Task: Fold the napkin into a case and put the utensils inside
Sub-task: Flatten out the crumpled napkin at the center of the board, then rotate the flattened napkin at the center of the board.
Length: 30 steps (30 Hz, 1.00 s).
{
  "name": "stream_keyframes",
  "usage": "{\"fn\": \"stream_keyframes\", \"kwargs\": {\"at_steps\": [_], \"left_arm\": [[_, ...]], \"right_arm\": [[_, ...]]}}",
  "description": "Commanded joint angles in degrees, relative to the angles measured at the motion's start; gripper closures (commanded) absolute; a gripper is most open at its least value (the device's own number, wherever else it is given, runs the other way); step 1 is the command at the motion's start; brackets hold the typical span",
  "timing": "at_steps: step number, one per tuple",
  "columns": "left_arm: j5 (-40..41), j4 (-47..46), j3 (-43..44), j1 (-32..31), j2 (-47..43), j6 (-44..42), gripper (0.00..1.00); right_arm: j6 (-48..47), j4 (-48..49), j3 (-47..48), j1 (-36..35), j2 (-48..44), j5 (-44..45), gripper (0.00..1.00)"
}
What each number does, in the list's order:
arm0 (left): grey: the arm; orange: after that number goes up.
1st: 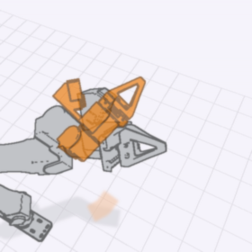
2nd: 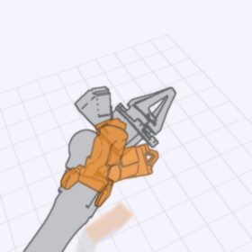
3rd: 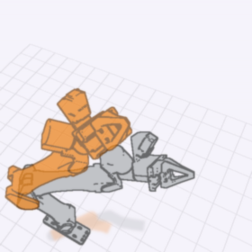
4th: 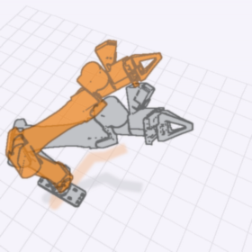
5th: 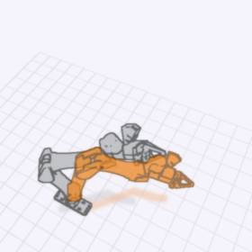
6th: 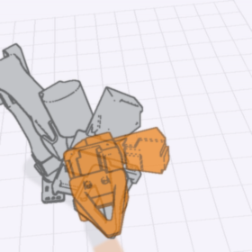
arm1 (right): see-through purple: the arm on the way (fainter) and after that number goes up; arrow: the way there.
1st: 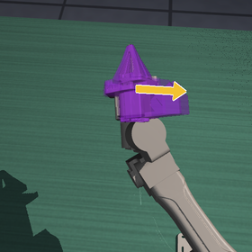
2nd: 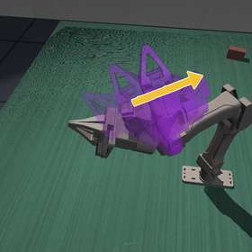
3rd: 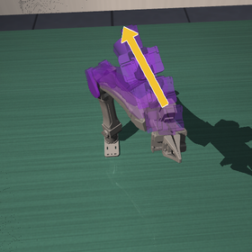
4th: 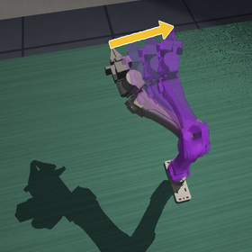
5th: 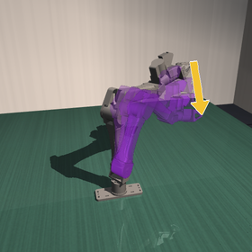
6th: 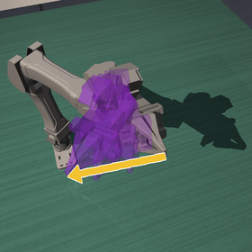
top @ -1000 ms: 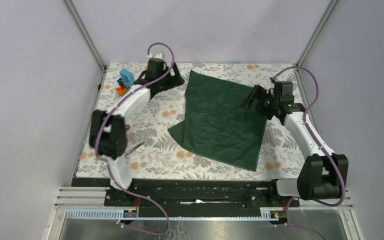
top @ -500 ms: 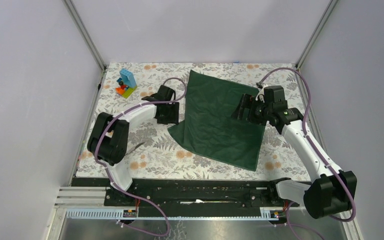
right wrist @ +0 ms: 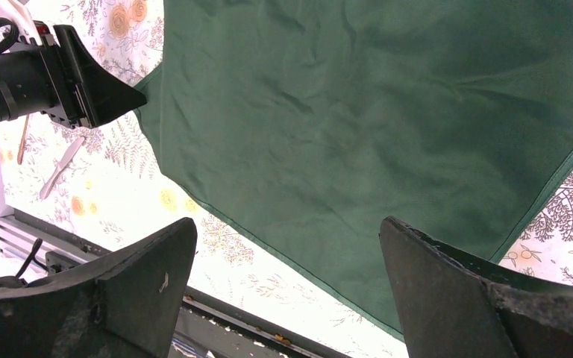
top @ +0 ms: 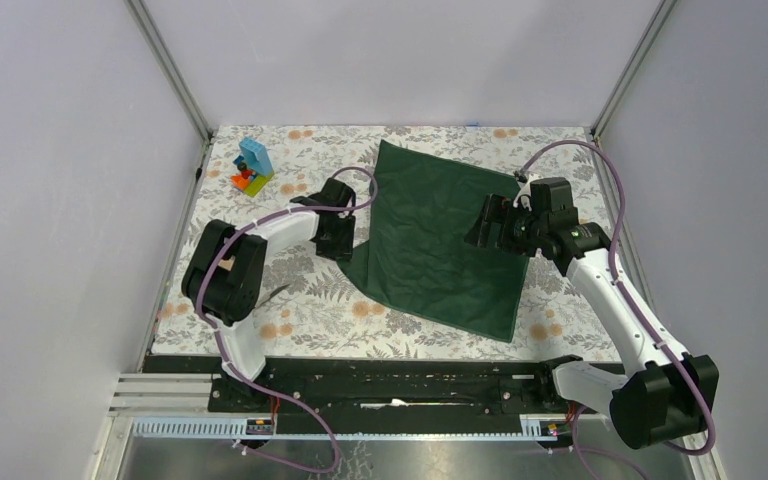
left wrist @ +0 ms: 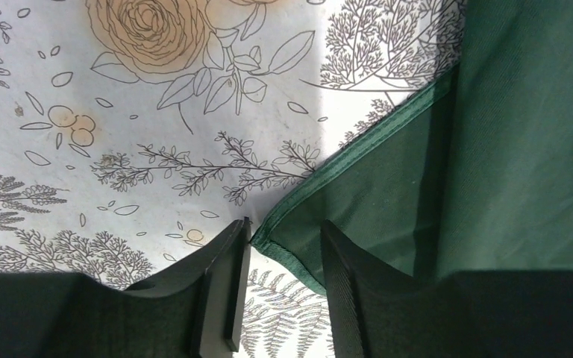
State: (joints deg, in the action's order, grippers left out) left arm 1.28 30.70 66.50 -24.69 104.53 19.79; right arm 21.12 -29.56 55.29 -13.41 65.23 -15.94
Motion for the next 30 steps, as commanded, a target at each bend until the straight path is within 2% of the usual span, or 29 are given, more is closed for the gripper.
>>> {"fn": "stream_keyframes", "kwargs": {"at_steps": [1,5,8,13,17,25,30], "left_arm": [[0.4,-1.1,-1.4,-0.5,-2.2,0.3,0.60],[3.9,-1.0,-2.4,-0.5,-5.3,2.3,0.81],[6.4,-3.5,-6.6,-0.5,-11.9,6.2,1.00],[12.2,-8.6,-19.6,-0.5,-27.1,14.1,1.00],[11.9,-11.4,-28.0,-0.5,-37.5,19.5,1.00],[10.6,-12.7,-40.8,-1.1,-51.8,35.0,1.00],[10.3,-12.2,-48.8,-1.5,-60.3,40.7,1.00]], "right_arm": [[-1.1,-0.1,-0.1,-0.5,-1.6,0.2,0.01],[-1.0,0.1,-0.2,-0.5,-1.4,0.6,0.01],[-1.0,0.2,-0.6,-0.6,-0.9,1.7,0.01],[0.2,-0.2,-2.1,-0.9,2.1,5.7,0.00],[1.3,-0.5,-4.0,-0.9,5.8,7.5,0.00],[4.6,0.6,-7.6,-0.8,8.2,15.3,0.00],[5.5,0.2,-7.6,-0.4,11.5,14.9,0.00]]}}
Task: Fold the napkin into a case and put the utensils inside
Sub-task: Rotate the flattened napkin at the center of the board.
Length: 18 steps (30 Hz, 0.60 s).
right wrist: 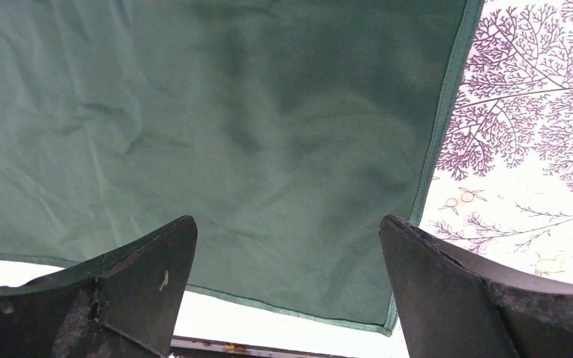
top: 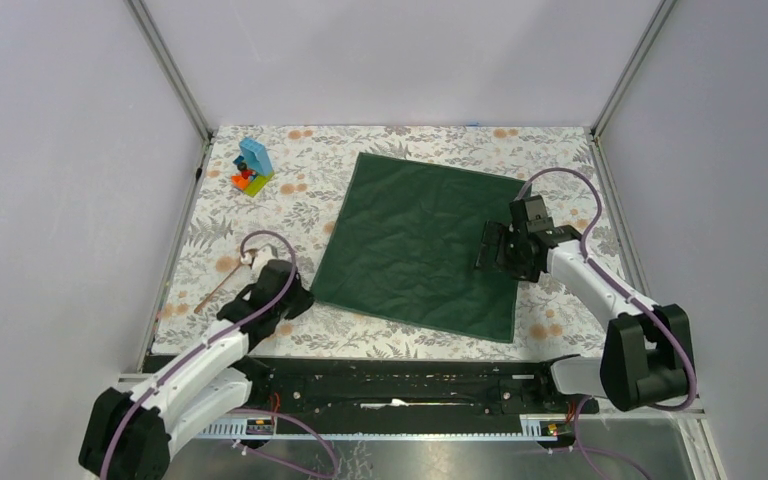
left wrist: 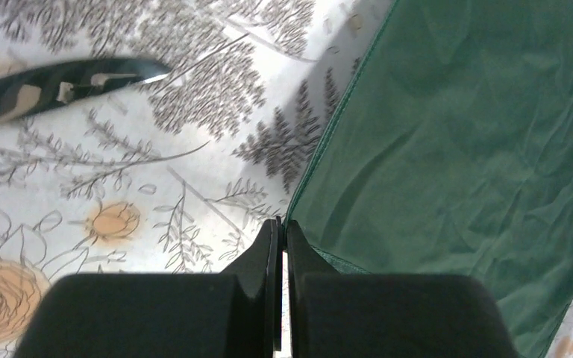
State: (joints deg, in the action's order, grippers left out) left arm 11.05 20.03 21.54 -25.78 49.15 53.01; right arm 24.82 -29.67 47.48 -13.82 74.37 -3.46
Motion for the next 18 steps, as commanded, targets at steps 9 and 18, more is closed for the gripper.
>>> {"fn": "stream_keyframes", "kwargs": {"at_steps": [9,18], "left_arm": [[-5.5,-0.1,-11.2,-6.3,-12.9,14.1,1.00],[3.0,4.6,-4.5,-22.0,-4.3,15.9,1.00]], "right_arm": [[1.0,-1.7,0.9,2.0,7.5,4.9,0.00],[3.2,-5.2,0.3,8.2,7.9,3.8,0.00]]}}
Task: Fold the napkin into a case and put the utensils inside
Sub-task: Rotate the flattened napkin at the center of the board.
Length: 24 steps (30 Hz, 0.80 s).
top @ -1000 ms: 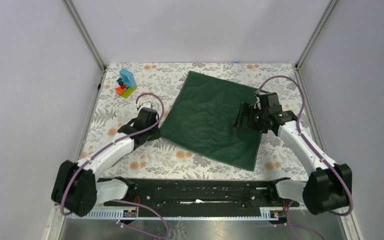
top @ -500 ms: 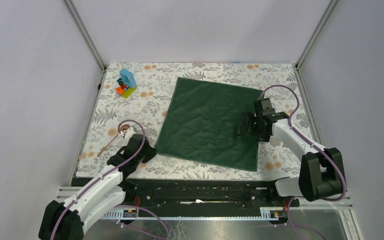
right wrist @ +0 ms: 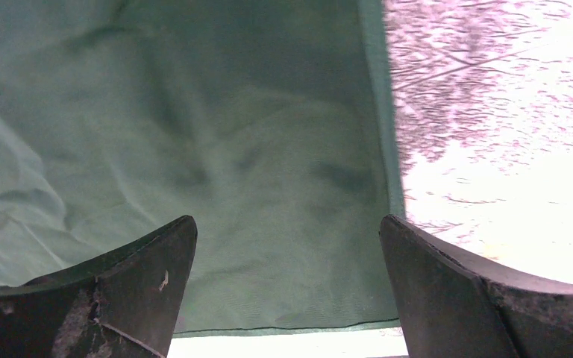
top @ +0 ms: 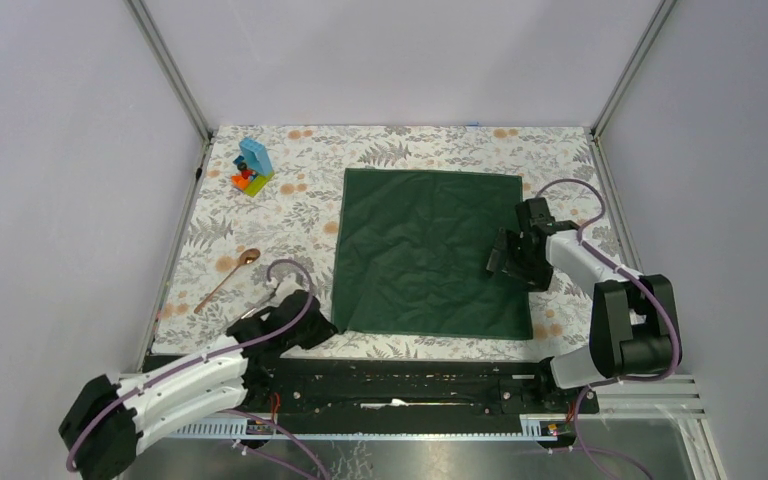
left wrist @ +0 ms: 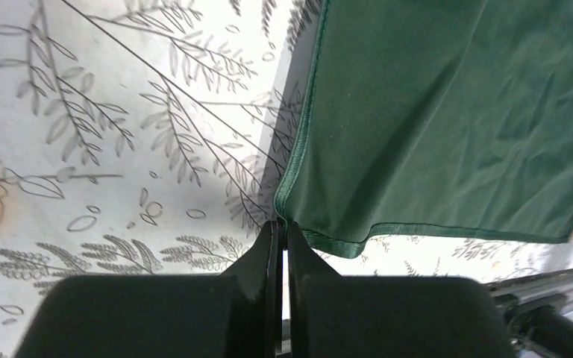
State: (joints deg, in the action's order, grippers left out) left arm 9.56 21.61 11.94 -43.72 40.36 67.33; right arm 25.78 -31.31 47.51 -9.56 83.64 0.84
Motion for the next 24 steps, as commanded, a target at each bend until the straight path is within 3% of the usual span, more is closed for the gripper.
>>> {"fn": "stream_keyframes", "kwargs": {"at_steps": [1,7,10,13,14,16,17,24], "left_arm": [[5.4,3.8,6.4,-5.0,5.6,1.2,1.00],[9.1,5.0,6.4,-5.8,5.1,2.2,1.00],[9.7,5.0,5.9,-5.9,3.7,2.1,1.00],[10.0,5.2,6.4,-5.9,3.5,1.2,1.00],[9.9,5.3,6.5,-5.9,3.5,1.0,1.00],[9.8,5.3,6.9,-5.9,3.5,0.3,1.00],[9.8,5.3,6.9,-5.9,3.6,0.1,1.00],[9.9,5.6,7.7,-5.9,3.0,-0.9,1.00]], "right_arm": [[3.9,-5.1,-0.1,5.3,-2.0,-0.7,0.00],[14.8,-21.9,1.6,6.8,-3.2,6.1,0.02],[16.2,-24.0,-2.6,7.6,-5.6,5.1,0.19],[17.2,-23.3,-6.4,8.8,-10.9,6.4,0.27],[17.2,-22.7,-7.1,9.0,-12.2,6.5,0.34],[17.9,-22.6,-7.7,9.1,-13.9,7.3,0.62],[18.3,-22.7,-7.8,9.2,-14.2,7.6,0.65],[18.8,-22.4,-7.6,9.3,-10.2,5.2,0.63]]}}
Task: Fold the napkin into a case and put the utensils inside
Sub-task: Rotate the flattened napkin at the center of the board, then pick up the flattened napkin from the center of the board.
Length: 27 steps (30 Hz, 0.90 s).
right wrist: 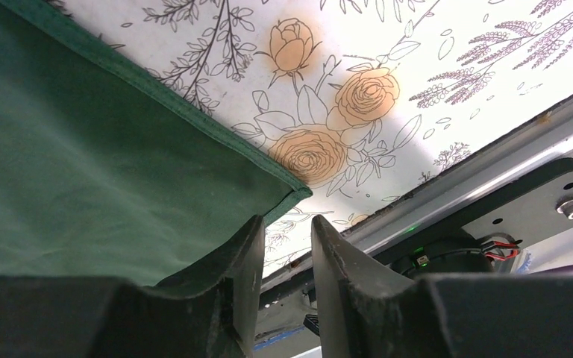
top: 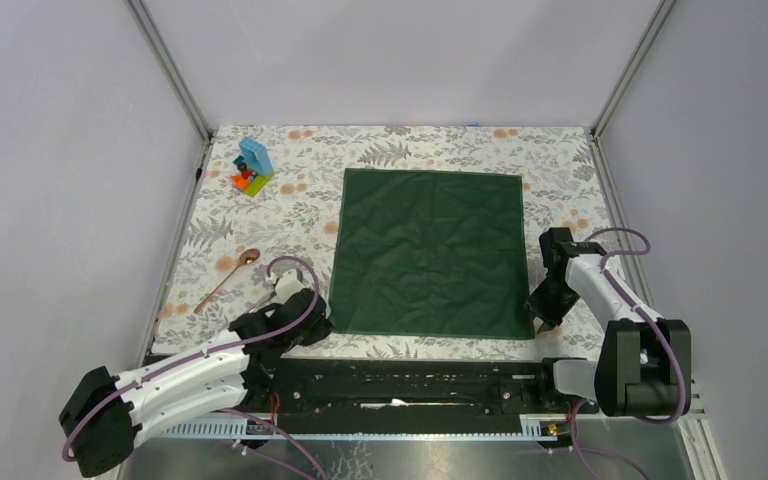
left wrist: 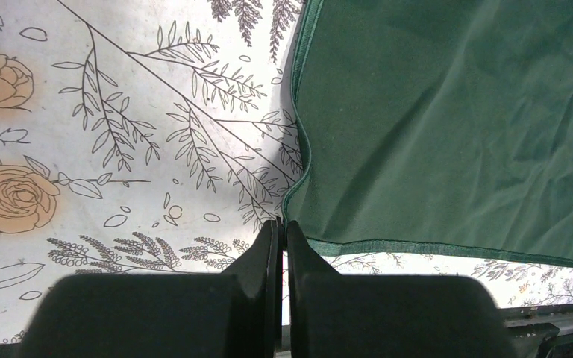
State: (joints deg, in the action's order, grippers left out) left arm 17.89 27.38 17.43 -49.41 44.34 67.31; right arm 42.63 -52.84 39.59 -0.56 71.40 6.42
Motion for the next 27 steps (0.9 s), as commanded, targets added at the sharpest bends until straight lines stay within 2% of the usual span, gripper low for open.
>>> {"fn": "stream_keyframes", "kwargs": {"at_steps": [1,20,24,27], "left_arm": [[1.8,-0.1,2.5,-0.2,-1.0,-1.0,1.00],[3.1,1.9,4.5,-0.2,-1.1,-1.6,1.00],[3.2,2.3,4.6,-0.2,-1.4,-1.6,1.00],[3.2,2.8,4.6,-0.2,-1.9,-1.2,1.00]], "right_arm": [[2.1,-0.5,0.1,0.2,2.5,-0.6,0.62],[1.6,8.9,-5.3,0.2,7.2,-2.2,0.50],[1.4,11.6,-7.0,0.3,8.1,-2.2,0.51],[1.7,12.4,-7.2,0.2,7.0,-1.5,0.61]]}}
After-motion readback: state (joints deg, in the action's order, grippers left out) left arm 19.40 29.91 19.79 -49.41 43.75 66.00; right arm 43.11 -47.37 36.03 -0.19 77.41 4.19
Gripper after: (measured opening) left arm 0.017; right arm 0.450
